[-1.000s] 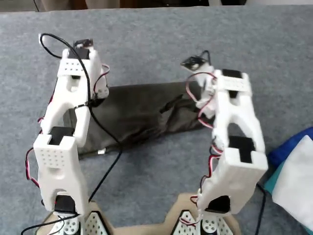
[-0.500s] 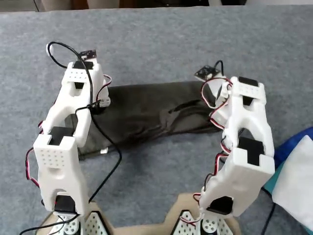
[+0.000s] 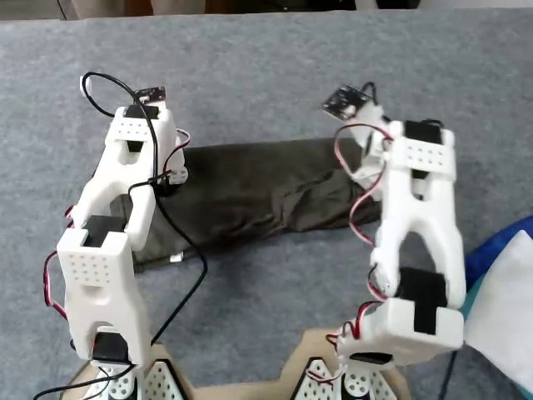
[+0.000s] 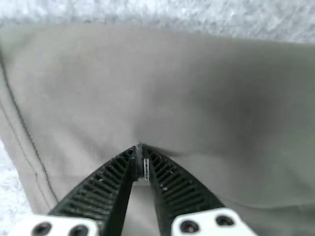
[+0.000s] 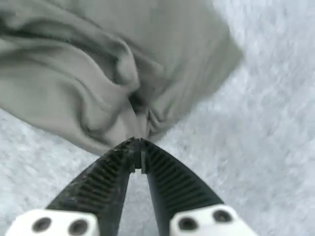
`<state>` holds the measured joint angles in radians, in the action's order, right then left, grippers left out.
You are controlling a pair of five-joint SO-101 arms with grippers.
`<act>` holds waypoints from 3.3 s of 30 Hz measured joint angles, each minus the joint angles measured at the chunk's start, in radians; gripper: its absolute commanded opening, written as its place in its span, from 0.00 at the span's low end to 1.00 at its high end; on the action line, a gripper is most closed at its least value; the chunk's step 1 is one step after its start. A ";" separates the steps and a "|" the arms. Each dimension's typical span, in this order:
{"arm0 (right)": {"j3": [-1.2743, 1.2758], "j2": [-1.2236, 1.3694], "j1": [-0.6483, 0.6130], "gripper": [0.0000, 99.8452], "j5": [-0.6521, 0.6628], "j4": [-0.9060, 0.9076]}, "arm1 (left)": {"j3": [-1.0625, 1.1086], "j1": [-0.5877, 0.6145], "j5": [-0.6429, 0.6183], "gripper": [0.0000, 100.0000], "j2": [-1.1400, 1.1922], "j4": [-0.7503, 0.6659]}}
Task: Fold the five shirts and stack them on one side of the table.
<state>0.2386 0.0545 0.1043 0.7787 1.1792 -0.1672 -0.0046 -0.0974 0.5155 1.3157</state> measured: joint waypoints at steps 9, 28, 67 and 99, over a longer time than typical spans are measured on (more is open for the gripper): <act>-0.104 0.273 -0.081 0.01 -0.075 -0.130 | 0.018 0.006 0.002 0.02 0.000 -0.035; -0.402 0.242 -0.071 0.01 -0.127 0.087 | 0.094 0.005 0.034 0.02 -0.008 -0.107; -0.115 0.092 -0.173 0.01 -0.124 -0.020 | 0.316 0.005 0.028 0.02 -0.152 -0.288; -0.433 0.427 -0.400 0.01 -0.226 0.069 | 0.433 0.091 -0.094 0.02 -0.236 -0.408</act>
<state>-0.1941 0.4810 -0.2961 0.5531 1.2482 0.2654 0.0859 -0.1910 0.2793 0.9076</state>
